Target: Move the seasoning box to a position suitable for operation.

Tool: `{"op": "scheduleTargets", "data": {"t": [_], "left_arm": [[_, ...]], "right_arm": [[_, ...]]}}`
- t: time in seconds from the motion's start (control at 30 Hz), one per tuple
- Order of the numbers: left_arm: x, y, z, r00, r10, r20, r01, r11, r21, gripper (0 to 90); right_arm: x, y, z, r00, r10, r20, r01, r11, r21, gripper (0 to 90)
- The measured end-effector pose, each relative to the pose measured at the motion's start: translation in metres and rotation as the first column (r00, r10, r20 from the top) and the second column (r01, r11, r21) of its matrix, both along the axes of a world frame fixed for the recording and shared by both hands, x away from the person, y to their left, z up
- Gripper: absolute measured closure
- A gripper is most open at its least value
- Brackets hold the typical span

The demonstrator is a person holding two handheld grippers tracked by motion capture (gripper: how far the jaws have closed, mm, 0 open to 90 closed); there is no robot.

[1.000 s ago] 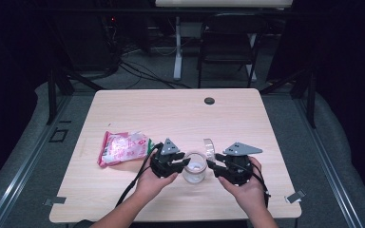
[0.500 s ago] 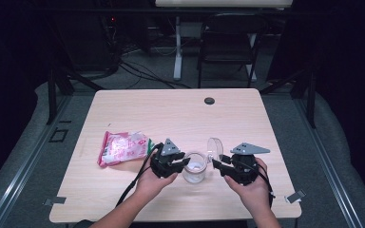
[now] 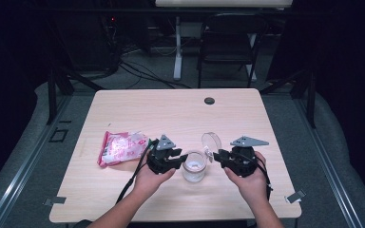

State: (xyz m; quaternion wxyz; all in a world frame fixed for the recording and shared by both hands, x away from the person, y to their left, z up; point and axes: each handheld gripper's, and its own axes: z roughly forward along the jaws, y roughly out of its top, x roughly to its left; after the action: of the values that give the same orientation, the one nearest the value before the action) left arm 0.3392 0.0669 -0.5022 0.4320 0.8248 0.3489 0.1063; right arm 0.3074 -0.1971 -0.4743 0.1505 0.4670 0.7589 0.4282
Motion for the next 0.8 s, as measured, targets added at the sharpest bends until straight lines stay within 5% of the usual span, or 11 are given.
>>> {"op": "scheduleTargets", "data": {"t": [0.8], "left_arm": [[0.009, -0.014, -0.006, 0.9997, -0.023, -0.012, 0.023, 0.9997, -0.011, 69.4]], "right_arm": [[0.063, -0.009, -0.003, 0.9981, 0.050, -0.034, -0.048, 0.996, 0.080, 75.8]]}}
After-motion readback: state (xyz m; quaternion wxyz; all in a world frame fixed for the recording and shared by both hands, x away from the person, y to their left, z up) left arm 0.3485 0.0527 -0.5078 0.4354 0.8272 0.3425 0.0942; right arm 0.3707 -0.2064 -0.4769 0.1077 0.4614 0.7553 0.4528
